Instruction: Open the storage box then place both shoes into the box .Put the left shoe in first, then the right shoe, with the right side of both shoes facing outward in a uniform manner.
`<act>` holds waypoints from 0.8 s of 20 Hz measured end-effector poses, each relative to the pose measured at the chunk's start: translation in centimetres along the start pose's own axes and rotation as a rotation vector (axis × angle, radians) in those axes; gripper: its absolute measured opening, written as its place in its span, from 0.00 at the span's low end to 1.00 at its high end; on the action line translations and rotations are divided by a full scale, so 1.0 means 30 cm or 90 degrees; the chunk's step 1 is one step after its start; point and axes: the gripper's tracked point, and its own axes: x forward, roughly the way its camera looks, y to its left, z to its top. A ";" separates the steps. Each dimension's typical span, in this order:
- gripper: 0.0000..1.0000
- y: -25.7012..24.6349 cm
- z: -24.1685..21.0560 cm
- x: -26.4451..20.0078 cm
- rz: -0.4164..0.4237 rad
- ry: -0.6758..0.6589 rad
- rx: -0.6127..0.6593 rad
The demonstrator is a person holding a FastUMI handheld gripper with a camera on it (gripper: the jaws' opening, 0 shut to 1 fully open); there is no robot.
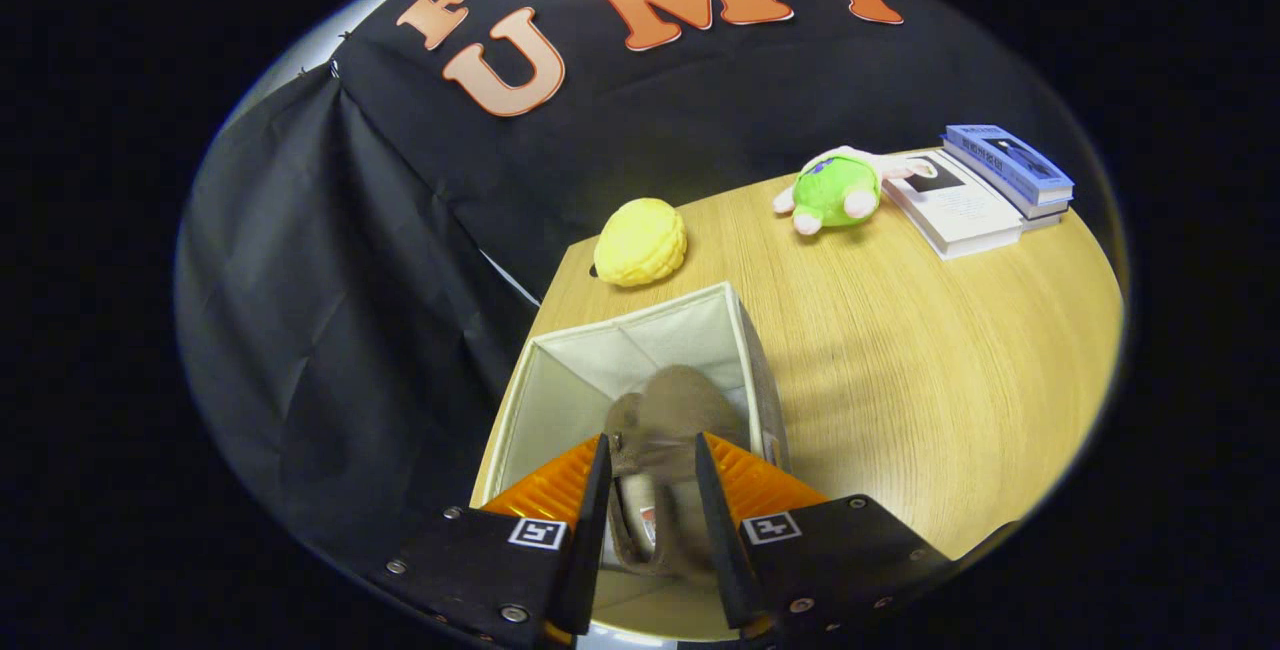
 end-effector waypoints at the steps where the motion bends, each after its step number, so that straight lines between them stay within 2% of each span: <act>1: 0.51 0.003 0.012 -0.019 0.009 -0.011 0.001; 5: 0.59 -0.011 0.073 -0.121 0.044 -0.062 -0.024; 10: 0.76 -0.095 0.167 -0.251 0.034 -0.160 -0.098; 16: 0.85 -0.211 0.252 -0.399 0.055 -0.260 -0.094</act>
